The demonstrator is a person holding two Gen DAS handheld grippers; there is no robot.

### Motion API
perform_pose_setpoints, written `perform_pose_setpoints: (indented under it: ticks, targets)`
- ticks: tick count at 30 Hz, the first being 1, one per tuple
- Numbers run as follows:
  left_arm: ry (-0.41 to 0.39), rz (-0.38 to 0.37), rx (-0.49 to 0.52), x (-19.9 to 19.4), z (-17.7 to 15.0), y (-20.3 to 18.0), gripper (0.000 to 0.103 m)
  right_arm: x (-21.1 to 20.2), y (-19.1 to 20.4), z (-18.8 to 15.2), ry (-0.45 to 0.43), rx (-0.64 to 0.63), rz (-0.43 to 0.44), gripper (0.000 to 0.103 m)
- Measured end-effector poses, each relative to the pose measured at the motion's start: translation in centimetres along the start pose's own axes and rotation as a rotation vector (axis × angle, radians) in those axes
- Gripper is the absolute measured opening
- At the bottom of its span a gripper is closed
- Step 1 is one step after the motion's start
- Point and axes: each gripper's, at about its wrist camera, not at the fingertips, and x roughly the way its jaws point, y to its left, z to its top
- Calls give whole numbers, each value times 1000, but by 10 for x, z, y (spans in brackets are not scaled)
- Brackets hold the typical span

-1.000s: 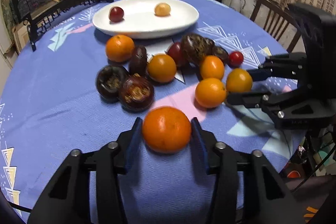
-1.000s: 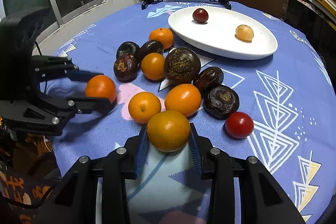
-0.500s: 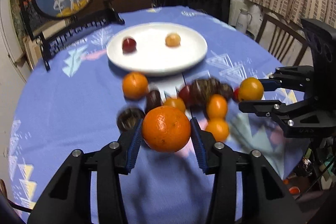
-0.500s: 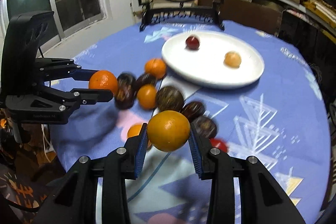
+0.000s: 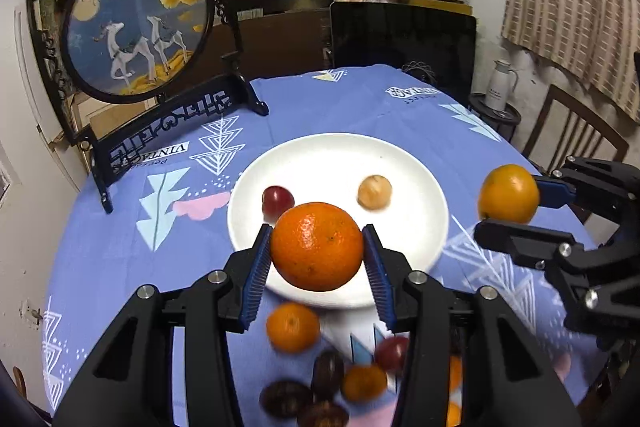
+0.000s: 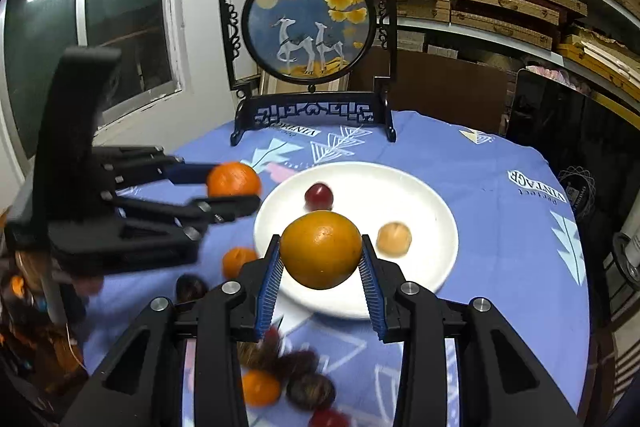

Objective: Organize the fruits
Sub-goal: 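Carry both fruits over the white plate and open both grippers to drop them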

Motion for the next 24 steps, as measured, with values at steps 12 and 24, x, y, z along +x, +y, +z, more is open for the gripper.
perform_pose_setpoints:
  ticks: [12, 24]
  targets:
    - [157, 94, 20, 85, 18, 10, 44, 85, -37, 28, 83, 36, -23, 38]
    - [205, 140, 9, 123, 20, 15, 44, 136, -49, 34, 147, 49, -34, 38]
